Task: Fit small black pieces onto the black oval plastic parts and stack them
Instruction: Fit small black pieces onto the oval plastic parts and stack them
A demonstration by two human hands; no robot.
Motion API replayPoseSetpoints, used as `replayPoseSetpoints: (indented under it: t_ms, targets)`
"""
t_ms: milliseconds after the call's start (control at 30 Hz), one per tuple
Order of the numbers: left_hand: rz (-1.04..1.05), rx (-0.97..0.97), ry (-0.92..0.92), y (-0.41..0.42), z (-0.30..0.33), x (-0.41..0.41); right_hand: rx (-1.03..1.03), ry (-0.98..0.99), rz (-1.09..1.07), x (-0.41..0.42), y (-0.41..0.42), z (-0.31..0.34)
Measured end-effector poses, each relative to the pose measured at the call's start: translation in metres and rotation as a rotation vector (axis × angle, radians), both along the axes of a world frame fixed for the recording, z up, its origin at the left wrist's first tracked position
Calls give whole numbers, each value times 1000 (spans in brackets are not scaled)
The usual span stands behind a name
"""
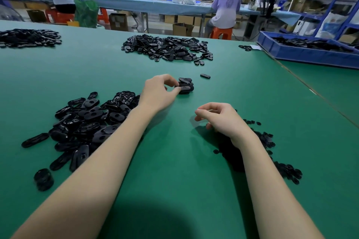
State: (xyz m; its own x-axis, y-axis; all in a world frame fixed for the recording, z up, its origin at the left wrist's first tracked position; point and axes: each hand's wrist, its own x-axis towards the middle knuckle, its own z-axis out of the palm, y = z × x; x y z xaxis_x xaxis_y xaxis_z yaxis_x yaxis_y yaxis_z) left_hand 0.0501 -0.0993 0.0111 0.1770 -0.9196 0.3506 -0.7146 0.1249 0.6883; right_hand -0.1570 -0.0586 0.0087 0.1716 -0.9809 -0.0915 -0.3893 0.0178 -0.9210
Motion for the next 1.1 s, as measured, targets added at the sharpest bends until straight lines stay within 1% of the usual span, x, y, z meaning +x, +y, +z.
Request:
replayPoseSetpoints:
  t_ms: [100, 200, 300, 367, 433, 567, 633, 767, 867, 933, 967, 1100]
  targets:
    - [-38, -22, -89, 15, 2, 16, -21, 142, 18, 5, -1, -4]
    - [-23, 29, -184, 23, 4, 38, -95, 369, -45, 15, -3, -6]
    - [24, 113, -212, 28, 4, 56, -219, 598, -120, 29, 2, -9]
    - [52, 138, -213, 29, 5, 62, -266, 659, -144, 37, 5, -12]
    - [42, 181, -254, 29, 7, 61, -290, 685, -169, 42, 6, -15]
    - [-7, 289, -435, 35, 7, 47, -334, 704, -201, 45, 7, -20]
    - [-2, 282, -473, 38, 7, 42, -341, 692, -210, 45, 8, -21]
    - [-1, 253, -462, 40, 7, 37, -345, 678, -218, 45, 7, -22]
    - [17, 199, -502, 41, 7, 32, -347, 673, -219, 44, 7, -22]
    - [9, 156, -473, 40, 8, 29, -342, 656, -219, 43, 7, -21]
    - [-16, 141, -426, 40, 8, 27, -340, 641, -222, 42, 7, -20]
    - [-222, 113, -128, 44, 12, 10, -314, 602, -207, 37, 5, -16]
